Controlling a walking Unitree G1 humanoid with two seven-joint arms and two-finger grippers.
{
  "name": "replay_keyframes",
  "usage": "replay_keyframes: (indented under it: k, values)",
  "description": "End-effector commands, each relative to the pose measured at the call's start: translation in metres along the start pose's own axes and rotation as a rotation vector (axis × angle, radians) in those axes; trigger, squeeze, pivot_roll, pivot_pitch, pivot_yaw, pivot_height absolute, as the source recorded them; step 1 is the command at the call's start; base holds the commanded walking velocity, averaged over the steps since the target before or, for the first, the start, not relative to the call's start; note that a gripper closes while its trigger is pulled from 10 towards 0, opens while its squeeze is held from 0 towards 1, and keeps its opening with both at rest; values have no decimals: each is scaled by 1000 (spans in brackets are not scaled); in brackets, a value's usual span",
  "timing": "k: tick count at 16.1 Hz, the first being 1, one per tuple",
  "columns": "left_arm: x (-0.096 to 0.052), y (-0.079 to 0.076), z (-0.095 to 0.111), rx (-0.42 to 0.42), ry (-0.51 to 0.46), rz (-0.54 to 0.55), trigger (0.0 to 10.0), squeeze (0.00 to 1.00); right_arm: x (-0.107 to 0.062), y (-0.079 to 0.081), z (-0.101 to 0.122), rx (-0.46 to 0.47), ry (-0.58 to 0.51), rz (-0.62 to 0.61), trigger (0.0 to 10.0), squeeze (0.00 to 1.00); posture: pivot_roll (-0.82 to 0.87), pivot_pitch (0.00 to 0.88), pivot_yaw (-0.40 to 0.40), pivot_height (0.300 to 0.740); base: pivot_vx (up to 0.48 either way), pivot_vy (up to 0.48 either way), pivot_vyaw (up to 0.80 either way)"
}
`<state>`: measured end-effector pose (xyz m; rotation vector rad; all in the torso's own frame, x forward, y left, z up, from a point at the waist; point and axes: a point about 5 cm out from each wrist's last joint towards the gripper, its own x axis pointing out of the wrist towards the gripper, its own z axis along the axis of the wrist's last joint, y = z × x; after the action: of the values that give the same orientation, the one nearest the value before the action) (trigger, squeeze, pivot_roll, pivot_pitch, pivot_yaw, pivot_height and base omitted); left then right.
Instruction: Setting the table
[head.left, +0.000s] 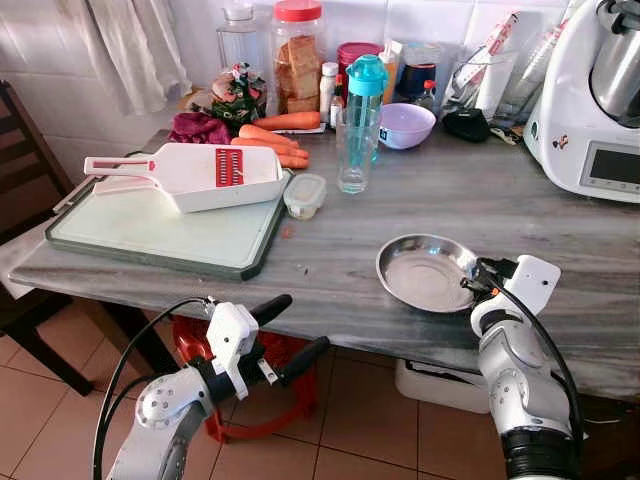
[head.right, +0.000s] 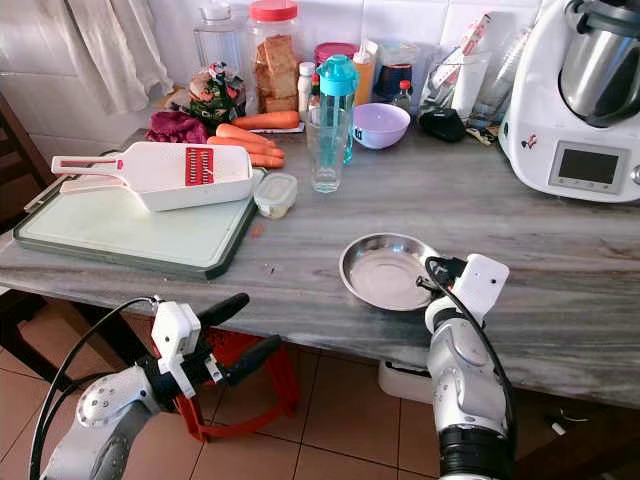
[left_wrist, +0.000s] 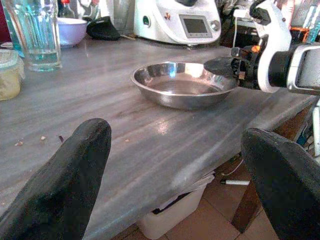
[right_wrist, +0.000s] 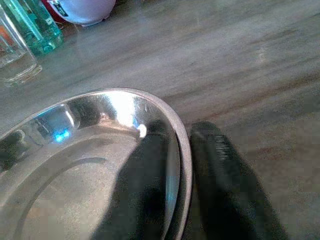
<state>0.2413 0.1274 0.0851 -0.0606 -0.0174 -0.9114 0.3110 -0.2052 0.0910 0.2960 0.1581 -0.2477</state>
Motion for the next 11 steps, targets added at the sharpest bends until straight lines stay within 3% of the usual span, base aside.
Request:
replay_keyframes:
  k: [1,9,11]
  values:
    - [3,1,6,17,-6,-11,10000,0,1,4,0,4,0,15,10000,1000,60,2,16,740,0,0,0]
    - [6,0,5,15,-7,-13,10000,0,-1,10,11,10,-50,38,10000,1000,63,0,10,740,0,0,0]
    - [6,0,5,14,-9,-10,10000,0,-4,10,8,50,-31,32,10000,1000,60,0,9,740,0,0,0]
